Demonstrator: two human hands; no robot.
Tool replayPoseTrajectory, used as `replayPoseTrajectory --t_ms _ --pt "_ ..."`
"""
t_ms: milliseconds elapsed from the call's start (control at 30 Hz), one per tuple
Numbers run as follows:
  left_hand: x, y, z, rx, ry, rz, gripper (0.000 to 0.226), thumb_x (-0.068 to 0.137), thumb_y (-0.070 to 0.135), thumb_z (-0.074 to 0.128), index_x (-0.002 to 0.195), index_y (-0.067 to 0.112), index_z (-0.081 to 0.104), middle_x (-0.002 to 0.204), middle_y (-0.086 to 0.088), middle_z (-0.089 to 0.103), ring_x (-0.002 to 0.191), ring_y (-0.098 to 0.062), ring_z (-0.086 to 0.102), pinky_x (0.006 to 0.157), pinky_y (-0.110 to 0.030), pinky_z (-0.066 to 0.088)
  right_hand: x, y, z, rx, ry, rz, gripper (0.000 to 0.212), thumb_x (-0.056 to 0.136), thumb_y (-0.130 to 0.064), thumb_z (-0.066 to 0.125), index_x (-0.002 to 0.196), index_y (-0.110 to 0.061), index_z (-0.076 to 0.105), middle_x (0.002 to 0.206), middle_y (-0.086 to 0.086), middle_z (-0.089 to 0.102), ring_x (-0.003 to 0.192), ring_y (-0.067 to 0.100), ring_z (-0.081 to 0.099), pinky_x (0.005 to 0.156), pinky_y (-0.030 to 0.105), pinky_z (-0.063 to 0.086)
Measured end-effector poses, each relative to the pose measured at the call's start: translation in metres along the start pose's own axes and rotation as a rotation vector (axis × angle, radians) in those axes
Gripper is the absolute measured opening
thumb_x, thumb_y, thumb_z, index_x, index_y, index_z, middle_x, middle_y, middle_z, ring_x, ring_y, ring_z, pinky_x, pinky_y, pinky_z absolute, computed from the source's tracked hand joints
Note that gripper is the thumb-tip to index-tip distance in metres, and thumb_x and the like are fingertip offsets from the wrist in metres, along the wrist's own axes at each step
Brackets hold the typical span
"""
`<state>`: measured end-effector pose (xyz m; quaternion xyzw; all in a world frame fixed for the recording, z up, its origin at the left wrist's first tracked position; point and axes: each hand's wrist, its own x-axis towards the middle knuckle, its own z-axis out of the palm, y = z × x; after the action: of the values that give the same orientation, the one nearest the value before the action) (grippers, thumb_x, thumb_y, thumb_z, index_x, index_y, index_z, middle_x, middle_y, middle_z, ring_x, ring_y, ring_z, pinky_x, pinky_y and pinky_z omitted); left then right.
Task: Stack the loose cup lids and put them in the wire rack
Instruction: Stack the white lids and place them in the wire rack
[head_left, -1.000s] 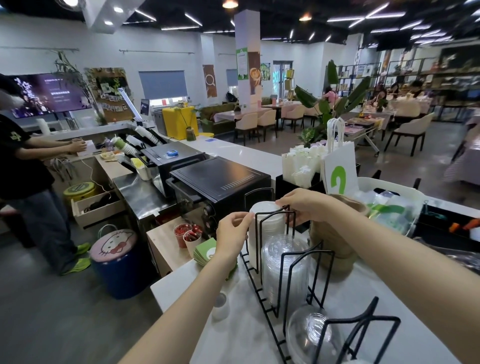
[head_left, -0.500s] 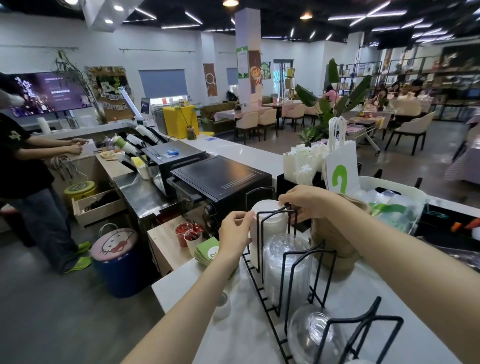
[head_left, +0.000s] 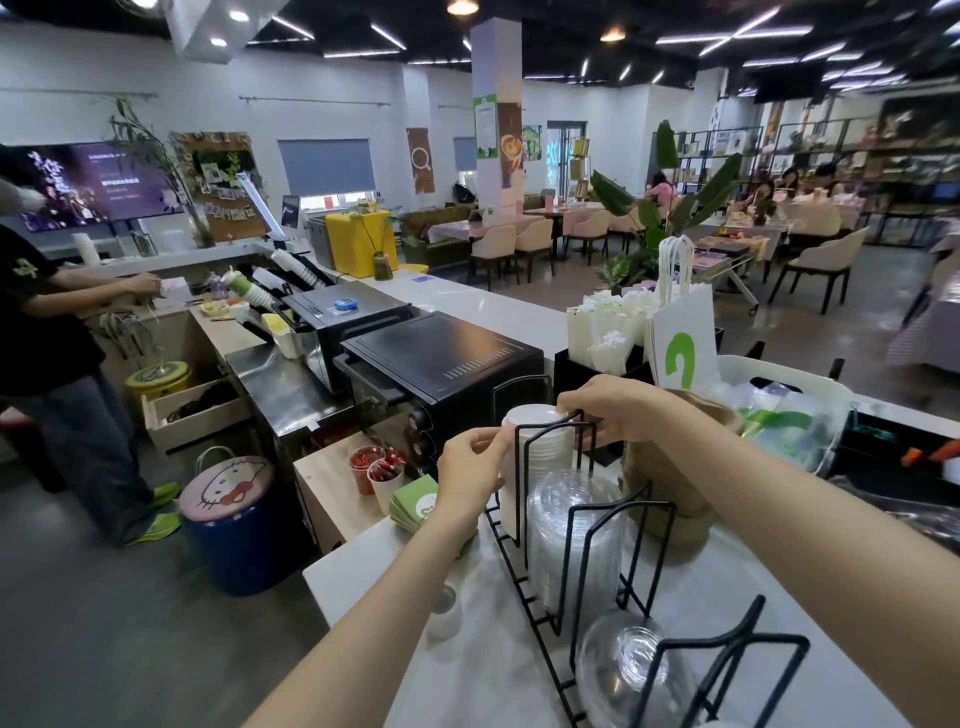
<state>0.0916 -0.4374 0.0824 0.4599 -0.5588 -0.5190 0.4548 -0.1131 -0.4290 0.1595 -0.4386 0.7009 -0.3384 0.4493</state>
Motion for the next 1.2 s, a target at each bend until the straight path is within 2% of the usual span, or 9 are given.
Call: replayPoseTrajectory --t_ms 67,267,433,567,633,767,833,1033,1200 --pt "-0.001 0.000 0.000 -0.004 0.006 0.011 0.033 0.098 0.043 0.070 0.117 0.016 0.073 0.114 -0.006 0.075 0.111 -0.019 0.069 0.088 -0.043 0.065 -0.002 -0.002 0.000 0.000 -0.009 0.006 0.034 0.084 -0.015 0.071 0.113 -0.001 0.061 0.099 0.015 0.064 0.103 0.035 0.073 0.087 0.049 0.061" --pt "-0.002 0.002 -0.002 -0.033 -0.014 0.014 0.021 0.102 0.029 0.066 0.116 0.016 0.072 0.115 -0.011 0.074 0.114 -0.025 0.069 0.092 -0.051 0.064 -0.006 -0.003 -0.003 -0.004 -0.004 -0.003 0.044 0.086 -0.017 0.077 0.122 0.001 0.059 0.112 0.017 0.064 0.098 0.030 0.071 0.088 0.044 0.062" --pt "-0.002 0.000 -0.001 -0.052 0.003 0.020 0.024 0.103 0.028 0.065 0.120 0.014 0.074 0.114 -0.008 0.076 0.113 -0.023 0.071 0.088 -0.045 0.065 -0.012 -0.002 -0.001 -0.015 0.034 -0.017 0.035 0.090 -0.017 0.076 0.115 0.005 0.067 0.124 0.022 0.065 0.093 0.028 0.072 0.069 0.031 0.064" --pt "-0.003 0.000 0.001 -0.030 0.004 0.017 0.030 0.102 0.034 0.066 0.124 0.015 0.075 0.115 -0.007 0.078 0.113 -0.021 0.071 0.092 -0.048 0.064 -0.015 -0.003 0.000 -0.029 0.037 -0.018 0.033 0.092 -0.015 0.073 0.119 0.003 0.067 0.127 0.022 0.064 0.094 0.028 0.070 0.067 0.030 0.062" --pt "-0.003 0.001 0.001 -0.022 0.003 0.014 0.029 0.101 0.037 0.068 0.120 0.017 0.075 0.113 -0.006 0.078 0.111 -0.021 0.071 0.092 -0.048 0.064 -0.015 -0.005 -0.001 -0.038 0.025 -0.016 0.033 0.093 -0.014 0.071 0.121 0.003 0.066 0.122 0.021 0.066 0.090 0.026 0.069 0.068 0.030 0.062" --pt "-0.003 0.000 -0.001 -0.046 -0.008 -0.011 0.027 0.097 0.039 0.074 0.113 0.017 0.073 0.112 -0.008 0.076 0.111 -0.022 0.071 0.088 -0.046 0.066 -0.014 -0.006 0.002 -0.027 -0.012 -0.031 0.031 0.099 -0.010 0.061 0.125 0.006 0.063 0.092 0.014 0.062 0.072 0.020 0.063 0.071 0.033 0.060" --pt "-0.004 0.000 -0.001 -0.044 -0.010 -0.011 0.028 0.096 0.039 0.075 0.113 0.017 0.072 0.113 -0.008 0.075 0.112 -0.022 0.070 0.087 -0.046 0.066 -0.013 -0.006 0.003 -0.033 -0.017 -0.033 0.031 0.099 -0.010 0.060 0.125 0.007 0.063 0.085 0.011 0.061 0.071 0.019 0.062 0.071 0.033 0.059" --pt "-0.004 0.000 -0.003 -0.048 -0.007 -0.030 0.027 0.095 0.041 0.074 0.106 0.017 0.067 0.114 -0.010 0.073 0.112 -0.022 0.070 0.083 -0.046 0.067 -0.012 -0.005 -0.001 0.019 -0.076 -0.010 0.032 0.096 -0.012 0.066 0.123 0.004 0.061 0.110 0.018 0.064 0.092 0.029 0.067 0.079 0.042 0.060" --pt "-0.002 0.001 -0.002 0.000 -0.012 -0.099 0.042 0.095 0.053 0.069 0.116 0.017 0.061 0.118 -0.003 0.067 0.112 -0.020 0.066 0.091 -0.046 0.062 -0.011 -0.003 -0.001 0.047 -0.160 -0.054 0.018 0.094 -0.011 0.068 0.111 -0.004 0.068 0.105 0.016 0.063 0.090 0.026 0.064 0.078 0.037 0.059"
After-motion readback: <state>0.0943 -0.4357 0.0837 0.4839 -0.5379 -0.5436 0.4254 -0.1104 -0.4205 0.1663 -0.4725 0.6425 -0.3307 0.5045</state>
